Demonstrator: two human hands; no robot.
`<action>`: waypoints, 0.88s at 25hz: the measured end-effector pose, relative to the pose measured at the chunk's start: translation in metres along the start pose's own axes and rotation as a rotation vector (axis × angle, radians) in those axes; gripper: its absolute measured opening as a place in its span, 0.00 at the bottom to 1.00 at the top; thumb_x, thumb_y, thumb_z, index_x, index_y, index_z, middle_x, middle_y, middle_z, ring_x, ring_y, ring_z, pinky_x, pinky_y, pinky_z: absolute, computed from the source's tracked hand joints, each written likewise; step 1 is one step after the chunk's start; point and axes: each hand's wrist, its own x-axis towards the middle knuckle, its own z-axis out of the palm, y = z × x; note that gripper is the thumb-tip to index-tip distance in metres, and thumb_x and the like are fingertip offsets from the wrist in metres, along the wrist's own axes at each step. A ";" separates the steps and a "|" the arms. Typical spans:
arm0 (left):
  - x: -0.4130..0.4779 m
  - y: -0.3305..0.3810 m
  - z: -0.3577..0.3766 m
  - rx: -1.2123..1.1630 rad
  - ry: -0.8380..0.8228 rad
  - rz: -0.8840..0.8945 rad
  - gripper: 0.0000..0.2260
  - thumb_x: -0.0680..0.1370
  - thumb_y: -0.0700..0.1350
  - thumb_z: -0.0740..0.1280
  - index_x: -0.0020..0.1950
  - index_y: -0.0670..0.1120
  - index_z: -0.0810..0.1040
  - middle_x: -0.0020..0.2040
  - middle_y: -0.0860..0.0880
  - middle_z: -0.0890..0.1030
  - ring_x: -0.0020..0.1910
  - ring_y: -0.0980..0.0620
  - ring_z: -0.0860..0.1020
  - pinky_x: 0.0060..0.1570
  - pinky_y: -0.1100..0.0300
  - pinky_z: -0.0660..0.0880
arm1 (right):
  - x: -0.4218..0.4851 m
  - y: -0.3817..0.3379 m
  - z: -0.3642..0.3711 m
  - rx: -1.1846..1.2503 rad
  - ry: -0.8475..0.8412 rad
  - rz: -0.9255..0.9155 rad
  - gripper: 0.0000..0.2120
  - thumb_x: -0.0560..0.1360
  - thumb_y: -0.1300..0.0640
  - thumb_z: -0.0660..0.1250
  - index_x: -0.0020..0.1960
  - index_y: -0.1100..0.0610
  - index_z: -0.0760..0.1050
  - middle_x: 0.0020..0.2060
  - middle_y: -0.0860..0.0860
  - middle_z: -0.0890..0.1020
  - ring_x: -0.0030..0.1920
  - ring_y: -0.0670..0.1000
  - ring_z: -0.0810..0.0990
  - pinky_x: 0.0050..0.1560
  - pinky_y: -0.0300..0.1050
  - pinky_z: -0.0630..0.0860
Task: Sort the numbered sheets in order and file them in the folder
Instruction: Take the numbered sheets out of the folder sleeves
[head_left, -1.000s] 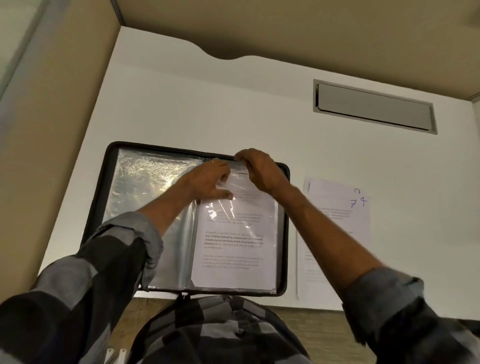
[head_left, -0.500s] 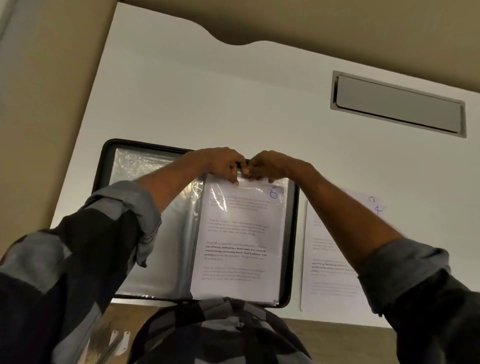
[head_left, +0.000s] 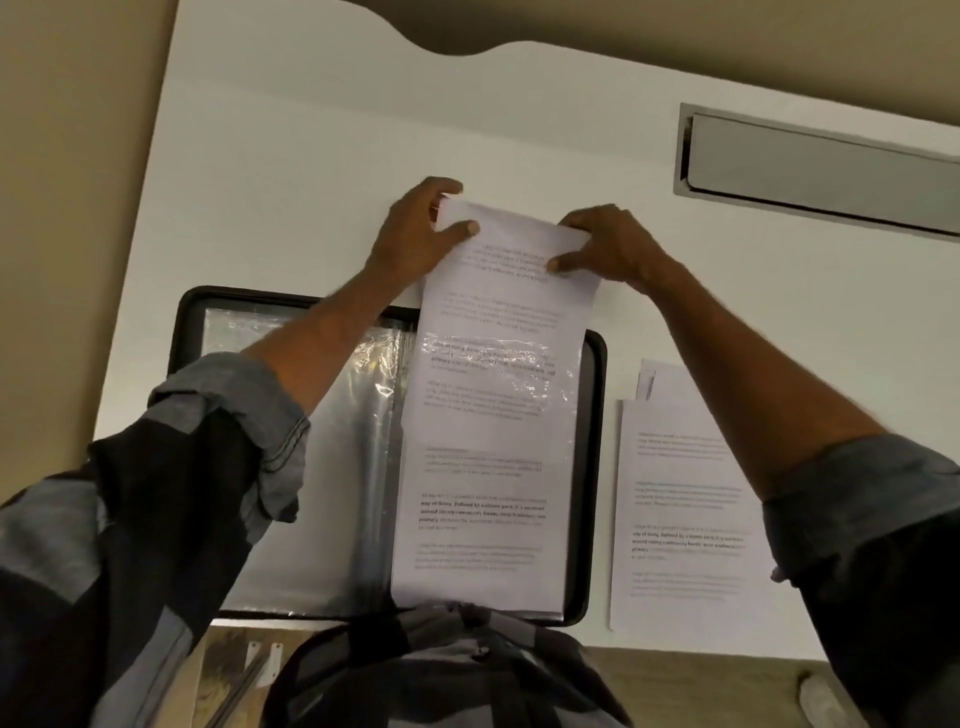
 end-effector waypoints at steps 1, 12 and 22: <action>-0.002 -0.003 -0.003 -0.080 0.005 -0.088 0.26 0.75 0.54 0.77 0.69 0.49 0.73 0.60 0.50 0.80 0.55 0.54 0.79 0.57 0.59 0.78 | 0.002 0.004 -0.006 0.113 0.071 -0.013 0.18 0.69 0.51 0.81 0.55 0.54 0.82 0.49 0.51 0.84 0.49 0.50 0.81 0.50 0.44 0.77; -0.044 -0.023 -0.005 -0.524 0.087 -0.263 0.20 0.78 0.39 0.74 0.69 0.40 0.76 0.61 0.45 0.84 0.59 0.49 0.84 0.61 0.47 0.80 | -0.019 0.023 0.018 0.870 -0.038 0.059 0.24 0.73 0.63 0.77 0.66 0.63 0.74 0.58 0.60 0.84 0.57 0.57 0.85 0.58 0.53 0.83; -0.035 0.085 -0.032 -0.797 0.285 -0.146 0.14 0.77 0.38 0.74 0.62 0.42 0.78 0.56 0.47 0.86 0.56 0.47 0.85 0.60 0.47 0.80 | -0.081 -0.024 -0.042 0.885 0.491 -0.169 0.12 0.78 0.63 0.71 0.59 0.65 0.77 0.44 0.59 0.82 0.46 0.50 0.83 0.51 0.48 0.83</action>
